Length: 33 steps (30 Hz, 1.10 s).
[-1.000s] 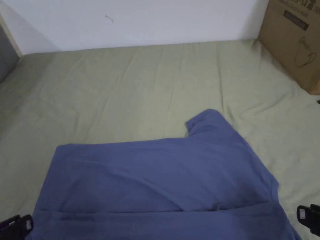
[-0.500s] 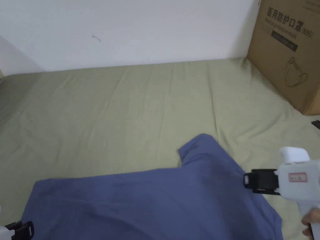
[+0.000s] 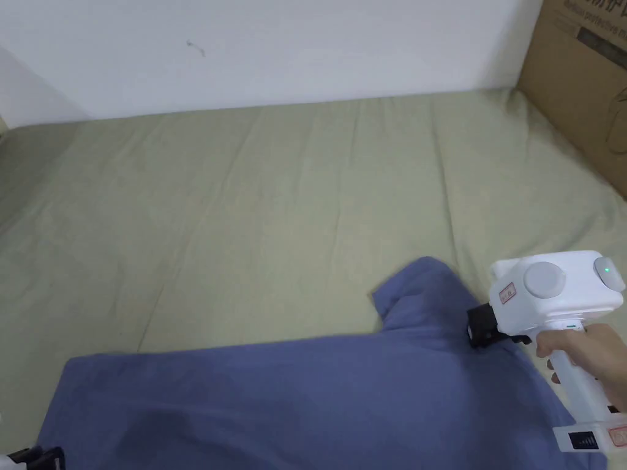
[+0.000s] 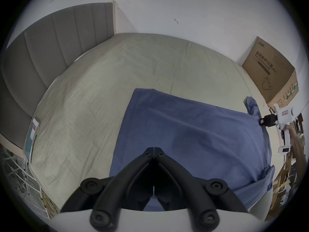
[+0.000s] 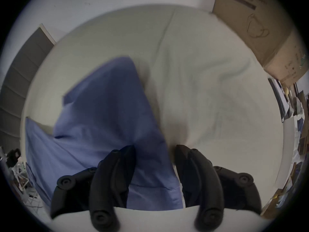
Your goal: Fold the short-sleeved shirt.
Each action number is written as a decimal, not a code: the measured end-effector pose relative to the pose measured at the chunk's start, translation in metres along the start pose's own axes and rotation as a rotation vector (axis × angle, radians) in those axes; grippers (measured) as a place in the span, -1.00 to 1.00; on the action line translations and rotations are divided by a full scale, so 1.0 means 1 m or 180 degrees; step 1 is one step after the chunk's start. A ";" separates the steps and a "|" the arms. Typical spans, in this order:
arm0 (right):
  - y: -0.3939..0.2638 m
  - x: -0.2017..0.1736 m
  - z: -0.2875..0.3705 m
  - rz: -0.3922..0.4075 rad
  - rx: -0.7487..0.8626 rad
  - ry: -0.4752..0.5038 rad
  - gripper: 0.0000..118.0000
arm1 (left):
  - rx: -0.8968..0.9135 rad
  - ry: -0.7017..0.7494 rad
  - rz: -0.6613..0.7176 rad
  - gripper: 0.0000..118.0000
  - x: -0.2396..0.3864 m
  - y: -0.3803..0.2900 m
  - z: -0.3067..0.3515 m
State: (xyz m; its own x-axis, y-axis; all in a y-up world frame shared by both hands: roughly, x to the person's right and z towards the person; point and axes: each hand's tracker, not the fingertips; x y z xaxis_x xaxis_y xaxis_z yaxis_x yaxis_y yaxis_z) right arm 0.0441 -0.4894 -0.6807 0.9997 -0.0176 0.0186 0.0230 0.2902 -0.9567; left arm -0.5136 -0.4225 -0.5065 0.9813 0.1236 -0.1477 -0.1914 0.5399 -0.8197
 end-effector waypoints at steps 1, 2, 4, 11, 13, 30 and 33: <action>0.002 -0.001 0.005 -0.0039 0.0038 0.0066 -0.11 | -0.0008 -0.0007 0.0000 -1.00 0.000 0.001 -0.001; 0.004 -0.002 0.012 -0.0014 0.0033 0.0037 -0.18 | -0.0009 -0.0011 0.0007 -1.00 -0.001 0.002 -0.002; 0.003 -0.003 0.019 0.0173 0.0079 0.0008 -0.69 | -0.0026 -0.0048 0.0039 -0.96 -0.006 0.012 -0.008; -0.003 -0.001 0.021 -0.0095 0.0131 0.0129 -1.00 | -0.0158 -0.0078 -0.0001 0.63 -0.013 0.066 -0.046; -0.002 -0.002 0.021 -0.0103 0.0132 0.0122 -1.00 | -0.0233 -0.0010 0.0015 0.63 -0.015 0.088 -0.069; -0.009 0.000 0.048 -0.0246 0.0363 0.0179 -1.00 | -0.0355 0.0071 -0.0275 -1.00 -0.002 0.107 -0.118; -0.017 0.004 0.075 -0.0193 0.0506 0.0233 -1.00 | -0.0341 0.0013 -0.0339 -1.00 -0.007 0.099 -0.097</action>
State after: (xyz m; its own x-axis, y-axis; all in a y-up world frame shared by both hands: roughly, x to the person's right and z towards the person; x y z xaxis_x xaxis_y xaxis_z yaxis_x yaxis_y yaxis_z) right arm 0.0489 -0.4221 -0.6425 0.9930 -0.1076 0.0481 0.0905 0.4340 -0.8964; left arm -0.5373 -0.4502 -0.6406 0.9960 0.0670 -0.0587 -0.0830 0.4577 -0.8852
